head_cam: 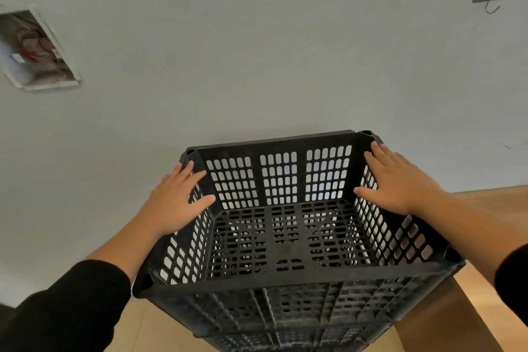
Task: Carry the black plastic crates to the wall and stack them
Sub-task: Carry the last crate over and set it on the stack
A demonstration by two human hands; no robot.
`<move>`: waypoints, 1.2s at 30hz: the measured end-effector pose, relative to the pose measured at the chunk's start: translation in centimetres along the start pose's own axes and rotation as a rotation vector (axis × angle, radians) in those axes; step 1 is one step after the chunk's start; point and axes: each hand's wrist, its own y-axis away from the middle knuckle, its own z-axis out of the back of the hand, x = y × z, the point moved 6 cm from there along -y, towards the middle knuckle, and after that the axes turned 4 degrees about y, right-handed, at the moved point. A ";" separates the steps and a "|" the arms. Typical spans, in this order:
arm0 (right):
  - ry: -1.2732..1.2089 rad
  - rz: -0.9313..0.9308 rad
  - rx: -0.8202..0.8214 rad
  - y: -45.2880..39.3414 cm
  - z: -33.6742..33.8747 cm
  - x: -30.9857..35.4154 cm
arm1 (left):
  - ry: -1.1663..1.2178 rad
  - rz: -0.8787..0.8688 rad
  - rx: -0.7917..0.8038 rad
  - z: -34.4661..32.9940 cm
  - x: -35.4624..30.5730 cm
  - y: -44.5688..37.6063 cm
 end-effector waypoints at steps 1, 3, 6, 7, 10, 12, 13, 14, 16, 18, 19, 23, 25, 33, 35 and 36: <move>0.012 -0.001 0.007 0.0 -0.1 0.0 | 0.001 -0.001 -0.001 0.0 0.0 -0.1; 0.057 0.000 0.011 -0.1 -0.4 0.0 | -0.014 -0.007 -0.002 0.0 0.0 -0.1; 0.085 0.002 0.016 -0.1 -0.5 0.0 | -0.065 -0.015 0.008 0.0 -0.2 0.0; 0.081 0.001 0.024 -0.1 -0.4 0.0 | -0.083 -0.016 0.018 0.0 -0.3 0.1; 0.046 -0.013 0.058 -0.3 0.2 0.3 | -0.153 -0.014 0.082 0.1 -0.6 0.0; 0.013 -0.003 0.034 -1.0 1.2 1.6 | -0.165 -0.037 0.095 0.4 -1.6 -0.5; 0.000 0.018 0.012 -1.5 1.9 2.7 | -0.151 -0.056 0.083 0.7 -2.5 -1.0; -0.015 0.049 -0.008 -2.1 2.8 4.0 | -0.127 -0.076 0.068 1.2 -3.6 -1.7; -0.036 0.124 -0.036 -3.5 4.6 7.2 | -0.081 -0.102 0.049 2.0 -6.1 -3.4; -0.043 0.174 -0.046 -5.1 5.8 10.0 | -0.071 -0.109 0.047 2.5 -8.7 -5.4; -0.046 0.184 -0.047 -6.0 6.1 11.1 | -0.077 -0.109 0.047 2.5 -10.0 -6.2; -0.069 0.146 -0.027 -9.0 5.4 14.0 | -0.103 -0.097 0.060 1.2 -13.4 -8.9; -0.093 0.119 -0.014 -9.7 4.2 14.6 | -0.101 -0.081 0.075 -0.2 -13.9 -9.7; -0.242 0.083 -0.063 -10.0 1.7 14.4 | 0.010 -0.063 0.075 -3.1 -13.5 -10.1; -0.249 0.071 -0.072 -10.1 1.4 14.5 | -0.001 -0.053 0.068 -3.3 -13.5 -10.1; -0.256 0.067 -0.074 -10.1 1.4 14.5 | 0.002 -0.050 0.064 -3.3 -13.5 -10.1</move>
